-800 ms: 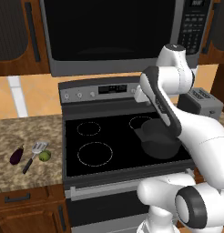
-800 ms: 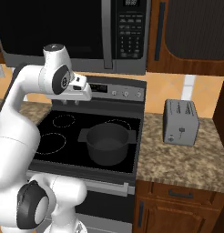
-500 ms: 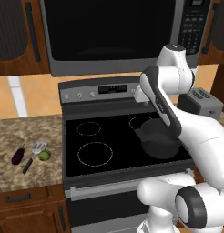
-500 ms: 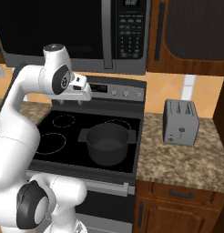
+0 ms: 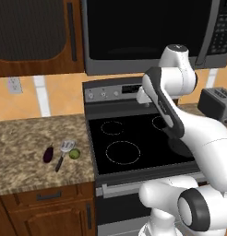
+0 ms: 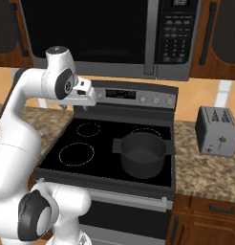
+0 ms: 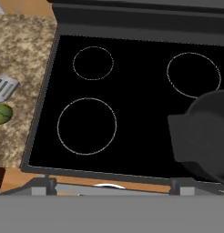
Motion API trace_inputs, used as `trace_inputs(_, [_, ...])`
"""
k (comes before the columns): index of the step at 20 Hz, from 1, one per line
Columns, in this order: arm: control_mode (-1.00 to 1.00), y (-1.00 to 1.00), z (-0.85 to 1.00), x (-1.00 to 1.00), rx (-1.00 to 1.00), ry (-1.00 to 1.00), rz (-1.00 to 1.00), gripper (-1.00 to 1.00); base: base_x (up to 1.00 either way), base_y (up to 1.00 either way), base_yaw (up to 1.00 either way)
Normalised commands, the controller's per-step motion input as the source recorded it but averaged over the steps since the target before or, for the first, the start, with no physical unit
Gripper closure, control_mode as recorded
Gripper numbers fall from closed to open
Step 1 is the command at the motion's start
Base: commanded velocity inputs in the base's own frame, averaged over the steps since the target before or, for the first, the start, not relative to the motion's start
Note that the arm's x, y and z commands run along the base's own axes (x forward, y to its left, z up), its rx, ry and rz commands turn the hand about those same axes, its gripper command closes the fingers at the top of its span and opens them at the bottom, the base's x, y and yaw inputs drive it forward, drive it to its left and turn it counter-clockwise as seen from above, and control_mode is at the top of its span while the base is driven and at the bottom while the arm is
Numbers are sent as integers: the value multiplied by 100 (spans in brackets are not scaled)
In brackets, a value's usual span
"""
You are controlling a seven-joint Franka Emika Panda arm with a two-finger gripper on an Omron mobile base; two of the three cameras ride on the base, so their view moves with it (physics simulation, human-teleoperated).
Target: Put the eggplant and lime in the pot. Retrieve the spatula and lightly stir the vegetables in the pot.
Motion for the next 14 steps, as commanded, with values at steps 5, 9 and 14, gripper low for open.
trace_inputs(5, [100,0,0,0,0,0,0,-100,1,56,0])
trace_inputs(9, [-100,3,0,7,0,0,0,-100,15,16,0])
trace_inputs(14, [-100,36,-22,1,0,2,0,-100,0,0,0])
